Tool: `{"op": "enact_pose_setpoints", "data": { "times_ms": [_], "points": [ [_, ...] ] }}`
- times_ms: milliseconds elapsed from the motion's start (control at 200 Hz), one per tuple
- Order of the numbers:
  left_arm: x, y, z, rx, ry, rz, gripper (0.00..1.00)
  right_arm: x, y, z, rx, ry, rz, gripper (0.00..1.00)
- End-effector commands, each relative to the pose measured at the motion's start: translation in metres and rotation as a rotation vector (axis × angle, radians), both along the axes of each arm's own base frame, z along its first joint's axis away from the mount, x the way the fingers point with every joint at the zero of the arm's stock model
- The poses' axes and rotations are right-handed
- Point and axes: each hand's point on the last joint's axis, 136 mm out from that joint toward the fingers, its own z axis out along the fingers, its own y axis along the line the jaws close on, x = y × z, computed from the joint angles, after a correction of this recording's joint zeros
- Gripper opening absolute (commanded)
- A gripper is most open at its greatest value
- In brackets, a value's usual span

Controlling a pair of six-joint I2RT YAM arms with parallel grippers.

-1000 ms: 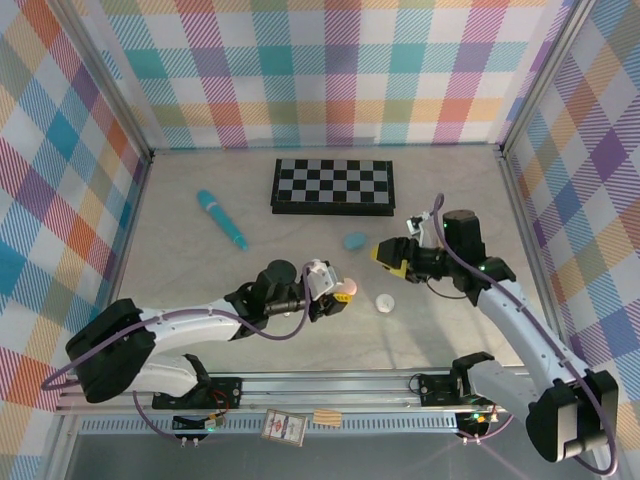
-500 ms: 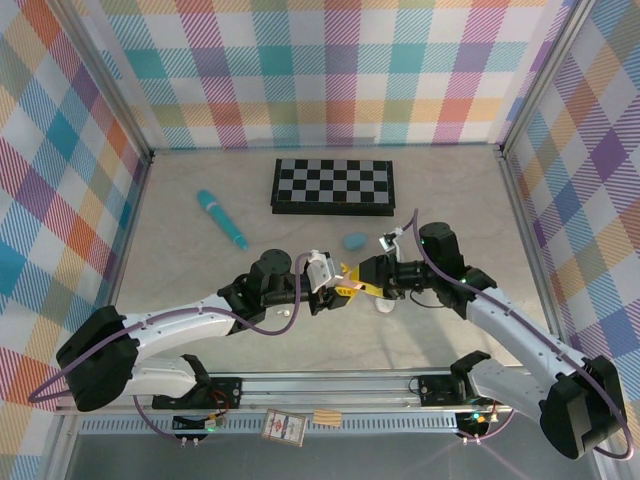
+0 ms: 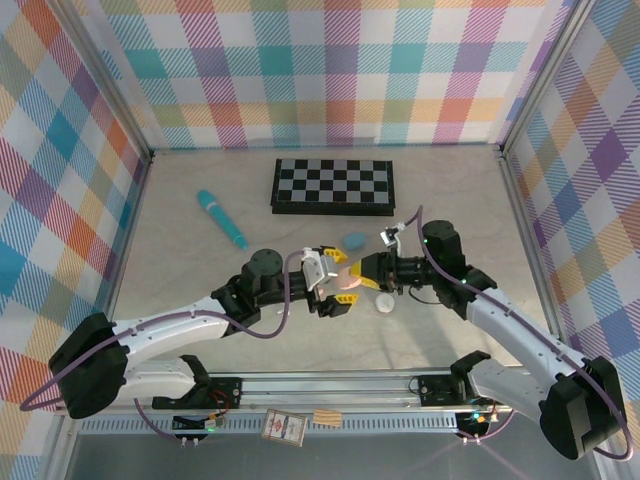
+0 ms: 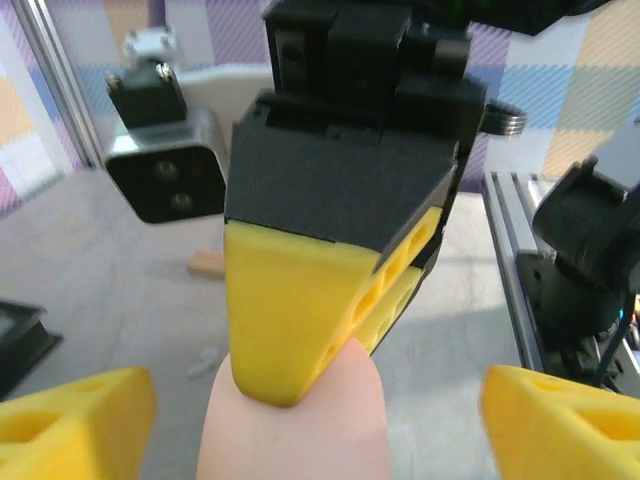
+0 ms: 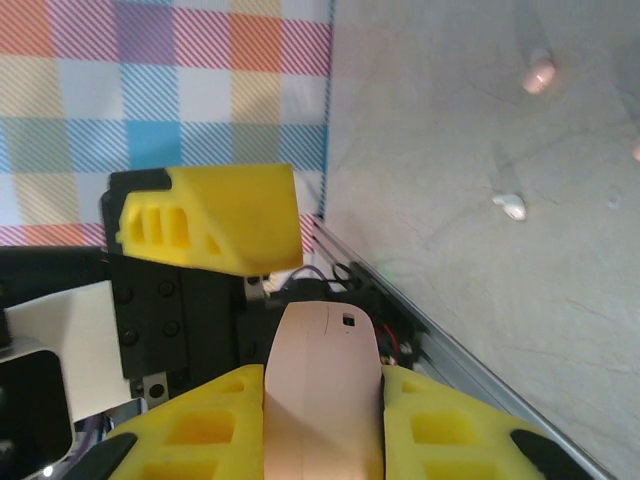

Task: Insert the wireless bluetooth earbuds into the charging case

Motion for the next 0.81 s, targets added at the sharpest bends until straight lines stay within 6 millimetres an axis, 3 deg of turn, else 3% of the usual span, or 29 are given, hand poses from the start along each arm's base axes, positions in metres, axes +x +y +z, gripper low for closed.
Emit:
{"op": "enact_pose_setpoints", "data": {
  "times_ms": [0,285,770,800],
  "points": [
    [0.005,0.012,0.035,-0.167,-0.031,0.022,0.88,0.005,0.000,0.033,0.127,-0.068,-0.001,0.19],
    [0.004,0.025,0.067,-0.374,-0.092,-0.001,0.81,0.013,0.000,0.086,0.334,-0.122,-0.015,0.17],
    [0.007,0.013,0.076,-0.442,-0.097,-0.092,0.57,0.006,-0.002,0.091,0.332,-0.130,-0.001,0.17],
    [0.007,0.012,0.076,-0.442,-0.097,-0.096,0.56,0.006,-0.001,0.085,0.317,-0.099,-0.005,0.17]
  ]
}}
